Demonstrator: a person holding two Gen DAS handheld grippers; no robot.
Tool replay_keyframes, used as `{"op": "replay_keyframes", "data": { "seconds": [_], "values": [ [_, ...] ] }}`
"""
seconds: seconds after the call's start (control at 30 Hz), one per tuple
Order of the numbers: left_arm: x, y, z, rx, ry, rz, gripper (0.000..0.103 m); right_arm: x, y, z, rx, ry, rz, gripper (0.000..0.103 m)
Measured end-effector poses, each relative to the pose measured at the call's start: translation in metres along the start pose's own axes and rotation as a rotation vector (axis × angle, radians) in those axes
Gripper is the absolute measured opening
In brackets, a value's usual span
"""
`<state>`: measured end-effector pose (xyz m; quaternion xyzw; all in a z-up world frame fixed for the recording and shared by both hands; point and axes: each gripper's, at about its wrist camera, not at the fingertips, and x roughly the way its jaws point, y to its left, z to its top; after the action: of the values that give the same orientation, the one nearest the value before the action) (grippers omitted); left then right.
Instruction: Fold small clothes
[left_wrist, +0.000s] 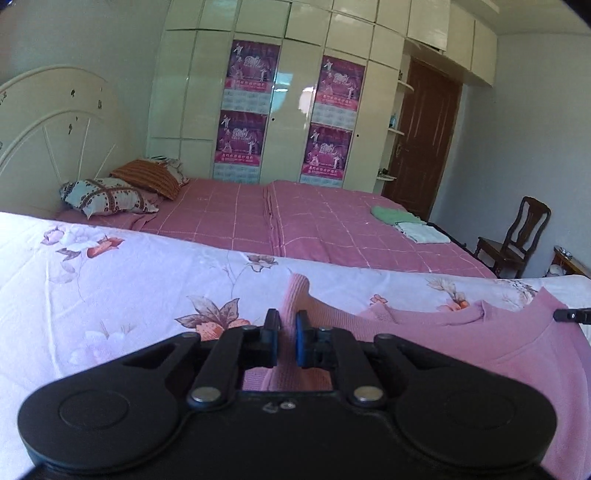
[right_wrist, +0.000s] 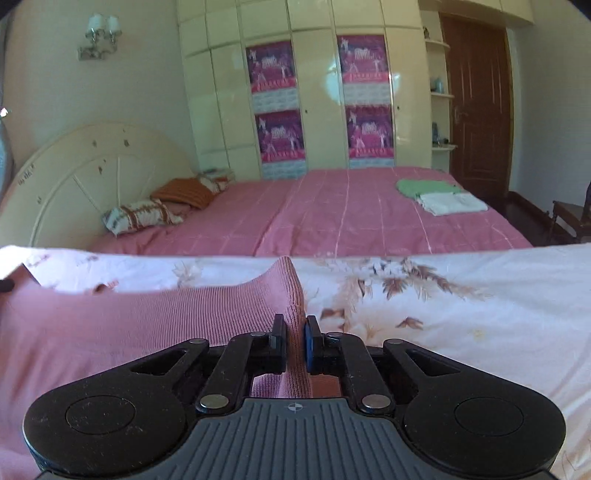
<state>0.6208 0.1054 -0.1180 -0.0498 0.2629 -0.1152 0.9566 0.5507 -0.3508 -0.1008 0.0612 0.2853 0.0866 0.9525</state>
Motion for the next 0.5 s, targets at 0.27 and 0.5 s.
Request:
{"op": "replay_keyframes", "data": {
  "seconds": [0.27,0.5],
  "values": [
    [0.039,0.001,-0.017,0.024,0.148,0.044,0.009,0.032,-0.010,-0.010,0.047,0.092,-0.033,0.008],
    [-0.022,-0.031,-0.004,0.008,0.013,0.004,0.048,-0.001,-0.004,0.000,0.039,0.037,-0.040,0.041]
  ]
}}
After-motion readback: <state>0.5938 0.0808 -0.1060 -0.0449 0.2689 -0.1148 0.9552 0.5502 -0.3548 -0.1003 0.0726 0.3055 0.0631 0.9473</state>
